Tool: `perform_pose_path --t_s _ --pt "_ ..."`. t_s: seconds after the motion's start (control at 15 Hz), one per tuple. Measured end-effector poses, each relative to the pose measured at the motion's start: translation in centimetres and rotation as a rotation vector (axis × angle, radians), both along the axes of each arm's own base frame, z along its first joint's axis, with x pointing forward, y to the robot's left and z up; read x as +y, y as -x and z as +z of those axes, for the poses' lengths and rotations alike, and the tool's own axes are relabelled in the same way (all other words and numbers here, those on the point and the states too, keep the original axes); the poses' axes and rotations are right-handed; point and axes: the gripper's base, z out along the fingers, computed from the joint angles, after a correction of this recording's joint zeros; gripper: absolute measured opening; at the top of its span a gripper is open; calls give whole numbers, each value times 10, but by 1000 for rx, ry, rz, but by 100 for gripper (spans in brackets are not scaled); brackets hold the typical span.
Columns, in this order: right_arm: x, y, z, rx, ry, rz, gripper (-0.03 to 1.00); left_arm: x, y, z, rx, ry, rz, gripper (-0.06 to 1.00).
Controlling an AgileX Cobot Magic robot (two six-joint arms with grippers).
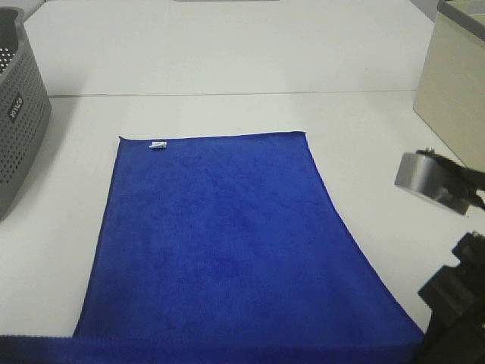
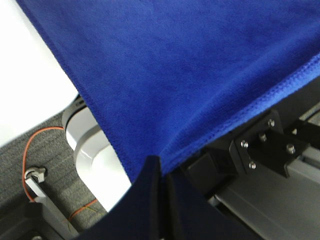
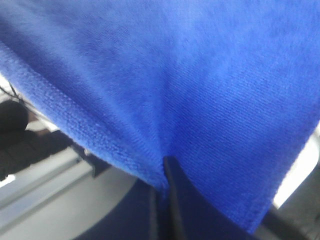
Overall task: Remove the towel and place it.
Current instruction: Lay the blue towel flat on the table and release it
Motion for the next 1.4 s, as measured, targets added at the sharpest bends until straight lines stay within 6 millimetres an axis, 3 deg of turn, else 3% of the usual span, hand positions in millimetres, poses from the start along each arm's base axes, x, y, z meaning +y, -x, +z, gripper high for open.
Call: perform_pose_path --t_s 0.27,0.53,0.73,0.8,0.87,1.07,1.4 --pt "-2 5 -7 29 11 -1 2 0 14 -20 78 -6 -10 0" --pt "2 -6 -26 137 49 12 2 1 19 -34 148 -18 5 0" --pt "6 -16 -50 266 93 28 2 -5 6 -55 285 -70 33 0" --pt "6 -16 -50 266 93 28 2 -5 6 -55 285 -70 33 0" --pt "7 -21 -65 327 114 39 2 -9 -8 -79 354 -112 36 0" --pt "9 -27 -86 381 140 46 2 -13 -20 -111 453 -160 25 0" --pt "9 -31 -109 452 174 54 2 -21 -40 -133 521 -185 -15 0"
